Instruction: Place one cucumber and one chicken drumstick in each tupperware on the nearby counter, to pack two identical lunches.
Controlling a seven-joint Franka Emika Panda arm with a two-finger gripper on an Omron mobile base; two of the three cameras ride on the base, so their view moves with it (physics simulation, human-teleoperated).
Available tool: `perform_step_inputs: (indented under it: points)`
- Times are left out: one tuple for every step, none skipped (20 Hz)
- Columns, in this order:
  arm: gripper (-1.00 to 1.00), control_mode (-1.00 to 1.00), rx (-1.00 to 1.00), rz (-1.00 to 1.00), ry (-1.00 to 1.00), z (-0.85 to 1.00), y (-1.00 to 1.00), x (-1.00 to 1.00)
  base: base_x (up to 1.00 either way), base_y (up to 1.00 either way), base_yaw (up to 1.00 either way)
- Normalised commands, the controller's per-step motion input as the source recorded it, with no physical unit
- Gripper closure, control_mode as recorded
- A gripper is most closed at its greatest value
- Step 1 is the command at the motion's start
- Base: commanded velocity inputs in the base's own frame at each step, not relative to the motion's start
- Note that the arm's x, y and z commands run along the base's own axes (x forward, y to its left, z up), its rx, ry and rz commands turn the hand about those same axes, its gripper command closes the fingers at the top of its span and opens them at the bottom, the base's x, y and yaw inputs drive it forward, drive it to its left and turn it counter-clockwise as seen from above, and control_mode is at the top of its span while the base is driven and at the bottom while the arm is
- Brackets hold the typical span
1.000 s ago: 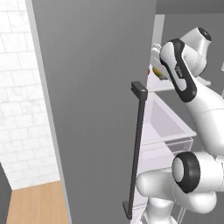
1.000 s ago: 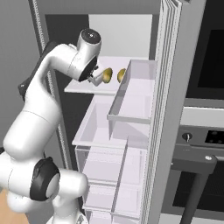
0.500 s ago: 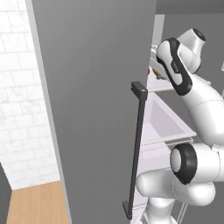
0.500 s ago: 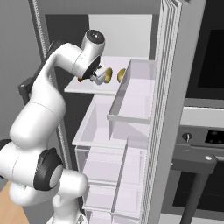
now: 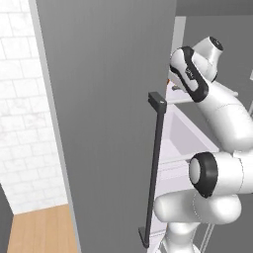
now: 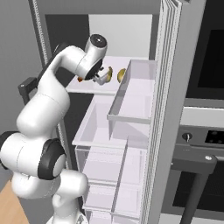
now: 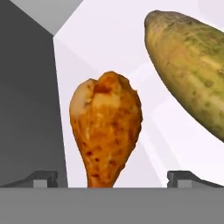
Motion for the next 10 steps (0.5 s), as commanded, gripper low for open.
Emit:
perform_step_inputs:
  points:
    - [-1.0, -1.0, 0.0, 0.0, 0.0, 0.0, 0.0, 0.47, 0.0, 0.0, 0.0]
    - [-1.0, -1.0, 0.0, 0.0, 0.0, -0.01, 0.0, 0.48, 0.0, 0.0, 0.0]
    - [-1.0, -1.0, 0.0, 0.0, 0.0, 0.0, 0.0, 0.49, 0.0, 0.0, 0.0]
    - [-1.0, -1.0, 0.0, 0.0, 0.0, -0.02, 0.0, 0.48, 0.0, 0.0, 0.0]
    - [-1.0, -1.0, 0.0, 0.0, 0.0, -0.05, 0.0, 0.46, 0.0, 0.0, 0.0]
    - [-1.0, -1.0, 0.0, 0.0, 0.0, -0.08, 0.0, 0.42, 0.0, 0.0, 0.0]
    - [-1.0, -1.0, 0.0, 0.0, 0.0, -0.09, 0.0, 0.39, 0.0, 0.0, 0.0]
    - [-1.0, -1.0, 0.0, 0.0, 0.0, -0.11, 0.0, 0.33, 0.0, 0.0, 0.0]
    - [-1.0, -1.0, 0.0, 0.0, 0.0, -0.16, 0.0, 0.22, 0.0, 0.0, 0.0]
    - [-1.0, -1.0, 0.0, 0.0, 0.0, -0.21, 0.0, 0.22, 0.0, 0.0, 0.0]
